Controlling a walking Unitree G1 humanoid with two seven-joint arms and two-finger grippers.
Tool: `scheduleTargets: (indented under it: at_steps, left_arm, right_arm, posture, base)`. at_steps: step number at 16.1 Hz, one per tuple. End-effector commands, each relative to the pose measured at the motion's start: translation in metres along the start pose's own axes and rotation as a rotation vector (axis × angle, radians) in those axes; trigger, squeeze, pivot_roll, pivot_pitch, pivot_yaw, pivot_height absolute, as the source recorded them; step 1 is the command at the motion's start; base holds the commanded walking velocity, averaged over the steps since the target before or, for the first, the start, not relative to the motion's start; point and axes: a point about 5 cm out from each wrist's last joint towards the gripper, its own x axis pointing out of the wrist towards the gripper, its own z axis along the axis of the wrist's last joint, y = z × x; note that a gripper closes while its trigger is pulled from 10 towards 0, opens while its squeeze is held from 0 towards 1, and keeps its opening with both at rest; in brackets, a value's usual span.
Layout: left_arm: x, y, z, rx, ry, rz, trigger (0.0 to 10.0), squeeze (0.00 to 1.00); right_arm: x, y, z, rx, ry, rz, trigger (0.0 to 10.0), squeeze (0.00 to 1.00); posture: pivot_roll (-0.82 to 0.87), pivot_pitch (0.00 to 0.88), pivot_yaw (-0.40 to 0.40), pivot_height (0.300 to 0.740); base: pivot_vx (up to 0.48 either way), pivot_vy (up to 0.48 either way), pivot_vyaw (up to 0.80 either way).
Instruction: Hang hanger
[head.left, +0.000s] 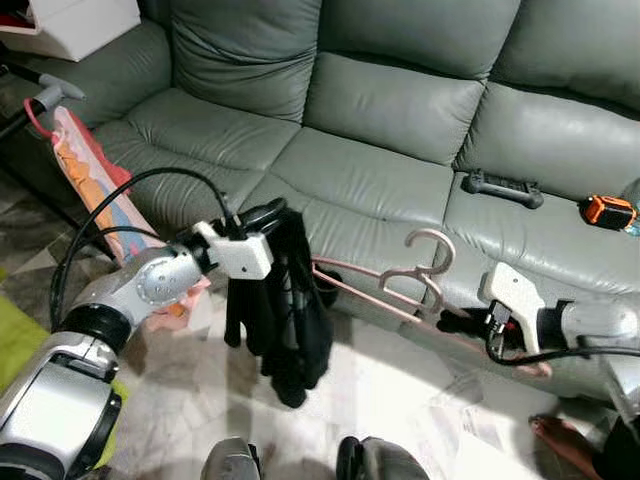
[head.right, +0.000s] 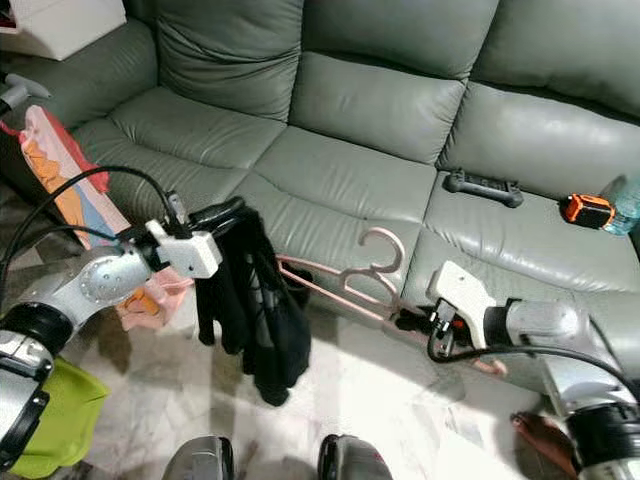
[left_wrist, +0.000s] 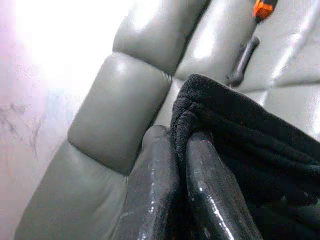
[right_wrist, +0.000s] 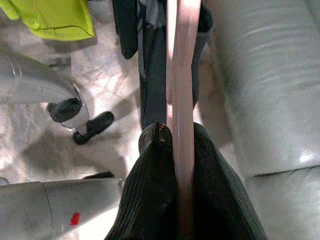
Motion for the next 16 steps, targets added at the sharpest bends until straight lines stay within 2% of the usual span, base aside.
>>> scheduleTargets:
  at_steps: [1, 3, 5, 8, 9, 10, 12, 13, 14, 16]
  left_arm:
    - [0.004, 0.011, 0.01, 0.004, -0.072, 0.06, 10.0, 0.0]
    - [0.009, 0.011, 0.018, 0.005, -0.123, 0.061, 10.0, 0.0]
    - [0.014, 0.009, 0.029, -0.013, -0.185, 0.056, 10.0, 0.0]
    - [0.021, 0.009, 0.048, -0.031, -0.272, 0.064, 10.0, 0.0]
    - [0.028, 0.007, 0.068, -0.058, -0.346, 0.067, 10.0, 0.0]
    - [0.029, 0.007, 0.073, -0.058, -0.361, 0.064, 10.0, 0.0]
    - [0.032, 0.004, 0.086, -0.072, -0.407, 0.057, 10.0, 0.0]
    - [0.032, -0.002, 0.085, -0.077, -0.397, 0.032, 10.0, 0.0]
    - [0.029, -0.008, 0.081, -0.076, -0.37, -0.006, 10.0, 0.0]
    - [0.023, -0.014, 0.069, -0.089, -0.302, -0.056, 10.0, 0.0]
  right_arm:
    - [0.0, -0.002, -0.005, 0.051, -0.015, -0.011, 10.0, 0.0]
    - [0.007, -0.002, -0.01, 0.098, -0.021, -0.01, 10.0, 0.0]
    - [0.013, -0.014, -0.011, 0.159, -0.033, -0.109, 10.0, 0.0]
    - [0.019, -0.03, -0.013, 0.345, -0.085, -0.255, 10.0, 0.0]
    - [0.028, -0.034, -0.014, 0.449, -0.11, -0.304, 10.0, 0.0]
    - [0.03, -0.036, -0.014, 0.468, -0.12, -0.313, 10.0, 0.0]
    - [0.039, -0.043, -0.005, 0.582, -0.181, -0.363, 10.0, 0.0]
    - [0.042, -0.043, 0.007, 0.581, -0.228, -0.322, 10.0, 0.0]
    - [0.042, -0.039, 0.018, 0.522, -0.243, -0.261, 10.0, 0.0]
    - [0.031, -0.034, 0.02, 0.45, -0.23, -0.195, 10.0, 0.0]
  posture:
    - [-0.06, 0.113, 0.009, 0.74]
    - [-0.06, 0.111, 0.011, 0.74]
    - [-0.06, 0.11, 0.008, 0.74]
    - [-0.06, 0.114, -0.002, 0.74]
    - [-0.05, 0.116, -0.006, 0.74]
    - [-0.05, 0.116, -0.007, 0.74]
    - [-0.05, 0.116, -0.009, 0.74]
    - [-0.04, 0.116, -0.013, 0.74]
    - [-0.04, 0.116, -0.013, 0.74]
    - [-0.05, 0.116, -0.014, 0.74]
  base:
    - [0.0, 0.0, 0.0]
    - [0.0, 0.0, 0.0]
    - [0.0, 0.0, 0.0]
    - [0.0, 0.0, 0.0]
    - [0.0, 0.0, 0.0]
    - [0.0, 0.0, 0.0]
    - [0.0, 0.0, 0.0]
    - [0.0, 0.0, 0.0]
    - [0.0, 0.0, 0.0]
    - [0.0, 0.0, 0.0]
